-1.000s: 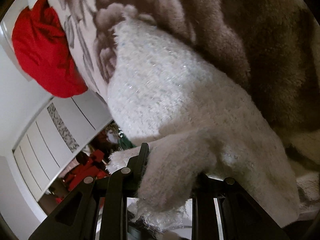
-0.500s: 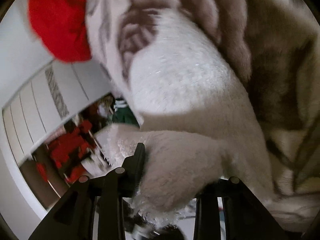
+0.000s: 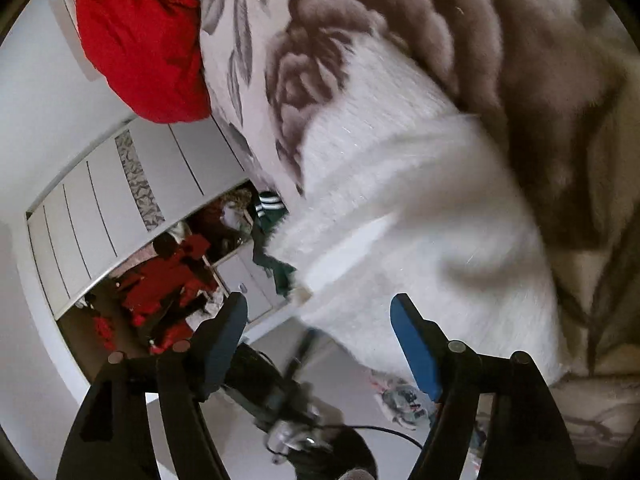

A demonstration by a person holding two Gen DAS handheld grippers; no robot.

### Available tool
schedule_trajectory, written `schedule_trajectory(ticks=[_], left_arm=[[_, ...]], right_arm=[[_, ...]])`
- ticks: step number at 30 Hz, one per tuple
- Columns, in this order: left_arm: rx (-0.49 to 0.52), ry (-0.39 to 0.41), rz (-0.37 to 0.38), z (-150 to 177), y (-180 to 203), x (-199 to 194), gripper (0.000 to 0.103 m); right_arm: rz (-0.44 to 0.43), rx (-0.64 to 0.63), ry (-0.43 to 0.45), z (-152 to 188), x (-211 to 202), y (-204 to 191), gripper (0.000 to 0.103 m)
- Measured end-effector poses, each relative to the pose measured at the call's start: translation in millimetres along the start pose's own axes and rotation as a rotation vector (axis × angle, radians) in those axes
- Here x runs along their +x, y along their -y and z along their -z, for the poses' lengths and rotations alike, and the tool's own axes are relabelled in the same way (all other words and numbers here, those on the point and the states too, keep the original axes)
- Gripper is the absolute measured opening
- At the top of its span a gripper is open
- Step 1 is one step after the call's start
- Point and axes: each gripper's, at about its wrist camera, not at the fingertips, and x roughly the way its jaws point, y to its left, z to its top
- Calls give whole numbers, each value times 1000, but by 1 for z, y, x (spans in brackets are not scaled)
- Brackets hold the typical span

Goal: Fold large clothes

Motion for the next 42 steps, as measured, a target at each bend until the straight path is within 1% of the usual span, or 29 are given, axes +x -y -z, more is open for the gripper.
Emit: schedule_trajectory(ticks=[1,2,3,4,5,6,7,8,9,11,15,17,18,19,22,24,25,27,28,29,30,32,33,34,36,38,40,41,42], left_arm=[[20,-8,-22,1,4,7,58],[51,-2,-88,1,9,15,58],[78,25,-148,0,15,19,58],[114,64,-188,0,21,20,53],[162,102,-205,0,29,19,39],[201,121,-229,-2,37,19,23],[228,132,-253,-3,41,18,16],[246,145,-260,-5,45,15,14],[251,157,-257,-7,46,11,12],[243,164,-239,-12,45,2,10],[225,179,-237,-22,38,-10,9],[212,181,-229,-32,34,-15,9],[207,184,-227,-35,34,-15,9],[197,191,-224,-42,33,-18,8],[172,212,-206,-63,30,-21,8],[167,208,-184,-82,29,-15,8],[162,182,-181,-96,26,-2,8],[137,94,-186,-116,16,34,8],[122,40,-199,-123,9,56,9],[115,-7,-207,-125,3,74,9],[126,-24,-218,-125,1,81,9],[142,-27,-211,-123,1,79,11],[144,-23,-199,-121,0,73,13],[144,-25,-189,-119,-1,69,14],[129,-22,-167,-116,-5,62,16],[98,-26,-141,-112,-9,57,20],[42,-4,-110,-107,-13,48,27],[16,17,-95,-103,-15,41,27],[-2,40,-86,-100,-17,35,30]], right_arm=[[49,-43,15,1,-3,-9,76],[105,-95,25,4,-6,-18,76],[145,-134,33,7,-8,-23,76],[197,-186,43,11,-11,-28,76],[254,-241,53,14,-15,-31,77],[341,-317,73,21,-18,-35,77],[394,-363,83,25,-19,-35,77],[464,-421,89,30,-18,-34,77],[491,-442,71,30,-15,-26,77],[512,-441,25,28,-3,-9,77],[573,-417,-19,15,22,17,75],[549,-438,22,20,23,15,44],[542,-456,57,26,22,10,25],[532,-468,80,29,20,6,21],[454,-530,181,49,1,-20,17],[424,-554,236,54,-11,-32,17],[425,-570,274,51,-15,-37,17],[481,-555,286,33,-10,-33,17],[504,-518,275,19,-5,-25,17],[531,-488,238,6,5,-18,17],[554,-453,179,-10,15,-6,17],[517,-385,82,-28,19,9,27],[492,-377,59,-32,17,13,42],[462,-383,59,-34,12,15,64],[418,-385,54,-41,4,25,88],[353,-355,-12,-58,10,44,89],[286,-327,-92,-69,28,60,91],[238,-313,-142,-77,42,70,93],[217,-320,-166,-82,53,73,98]])
